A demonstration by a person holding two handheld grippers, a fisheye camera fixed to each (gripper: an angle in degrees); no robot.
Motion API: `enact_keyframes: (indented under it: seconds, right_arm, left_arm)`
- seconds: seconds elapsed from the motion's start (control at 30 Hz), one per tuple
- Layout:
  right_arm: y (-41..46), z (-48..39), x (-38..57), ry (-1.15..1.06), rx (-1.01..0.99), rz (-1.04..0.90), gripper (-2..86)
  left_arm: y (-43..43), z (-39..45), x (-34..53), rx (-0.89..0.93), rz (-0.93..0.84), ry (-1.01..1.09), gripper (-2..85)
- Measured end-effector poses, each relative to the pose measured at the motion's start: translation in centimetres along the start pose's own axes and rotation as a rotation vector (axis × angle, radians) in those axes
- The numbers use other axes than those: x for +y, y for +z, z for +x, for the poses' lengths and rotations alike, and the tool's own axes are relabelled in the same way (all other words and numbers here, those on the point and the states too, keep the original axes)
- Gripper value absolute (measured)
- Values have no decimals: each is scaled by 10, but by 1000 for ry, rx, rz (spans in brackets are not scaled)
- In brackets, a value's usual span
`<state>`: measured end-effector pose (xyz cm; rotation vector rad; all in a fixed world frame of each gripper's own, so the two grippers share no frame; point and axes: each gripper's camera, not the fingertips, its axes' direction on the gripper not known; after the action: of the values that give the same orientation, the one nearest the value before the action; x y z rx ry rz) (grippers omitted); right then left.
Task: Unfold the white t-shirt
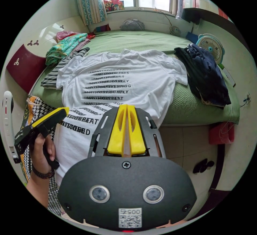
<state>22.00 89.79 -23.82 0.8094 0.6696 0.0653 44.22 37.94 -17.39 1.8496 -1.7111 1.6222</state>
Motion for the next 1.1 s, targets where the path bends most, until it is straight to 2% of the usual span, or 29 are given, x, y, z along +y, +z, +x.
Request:
enact_keyframes:
  seconds: [1.1]
  right_arm:
    - [10,-6,-20,-5,8,-1,-13]
  left_arm:
    - [-8,-12,-10,16,-3,-7,-7]
